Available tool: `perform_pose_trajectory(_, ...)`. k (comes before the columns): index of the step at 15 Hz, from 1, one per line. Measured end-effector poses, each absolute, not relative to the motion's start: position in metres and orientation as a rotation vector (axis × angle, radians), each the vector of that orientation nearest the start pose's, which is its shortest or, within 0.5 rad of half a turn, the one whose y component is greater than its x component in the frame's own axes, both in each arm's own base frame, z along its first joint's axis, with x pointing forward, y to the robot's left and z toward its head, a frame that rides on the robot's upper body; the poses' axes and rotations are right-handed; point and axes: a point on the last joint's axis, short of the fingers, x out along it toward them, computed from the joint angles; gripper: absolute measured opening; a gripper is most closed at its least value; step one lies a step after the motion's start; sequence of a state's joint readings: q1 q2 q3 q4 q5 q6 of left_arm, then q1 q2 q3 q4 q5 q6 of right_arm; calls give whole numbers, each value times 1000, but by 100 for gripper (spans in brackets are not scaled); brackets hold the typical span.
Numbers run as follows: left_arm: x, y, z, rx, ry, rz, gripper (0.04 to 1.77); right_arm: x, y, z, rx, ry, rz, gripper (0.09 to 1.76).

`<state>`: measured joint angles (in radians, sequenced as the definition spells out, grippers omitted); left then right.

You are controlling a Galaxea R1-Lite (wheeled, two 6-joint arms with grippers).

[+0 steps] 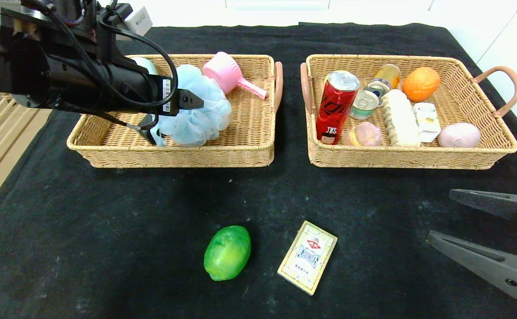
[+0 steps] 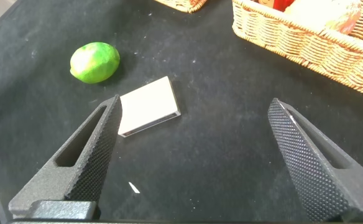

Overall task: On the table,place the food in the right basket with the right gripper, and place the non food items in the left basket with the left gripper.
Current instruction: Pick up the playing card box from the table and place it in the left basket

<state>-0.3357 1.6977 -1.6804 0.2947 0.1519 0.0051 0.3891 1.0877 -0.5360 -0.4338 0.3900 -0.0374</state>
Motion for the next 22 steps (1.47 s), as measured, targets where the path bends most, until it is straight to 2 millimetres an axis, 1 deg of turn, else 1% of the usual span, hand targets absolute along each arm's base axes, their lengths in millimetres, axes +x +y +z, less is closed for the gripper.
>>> perform_pose_trajectory(3, 276, -93, 344, 78, 290, -185, 168, 135, 64, 227, -36, 104, 779, 171)
perform_pose_trajectory(7, 238, -84, 350, 78, 273, -199, 169, 135, 64, 227, -38, 104, 776, 171)
perform_pose_trajectory(9, 218, -83, 346, 85, 279, -221, 170, 135, 64, 226, -44, 106, 777, 171)
perform_pose_trajectory(11, 206, -87, 340, 94, 293, -252, 170, 135, 64, 226, -47, 105, 773, 171)
perform_pose_trajectory(13, 193, -98, 331, 111, 311, -309, 170, 135, 63, 227, -47, 100, 769, 171)
perform_pose_trajectory(16, 186, -117, 317, 145, 351, -374, 170, 135, 61, 229, -47, 89, 757, 171)
perform_pose_trajectory(20, 189, -153, 299, 179, 405, -452, 171, 139, 55, 234, -46, 78, 705, 171)
perform_pose_trajectory(22, 194, -177, 294, 183, 379, -475, 171, 141, 51, 237, -45, 80, 678, 171)
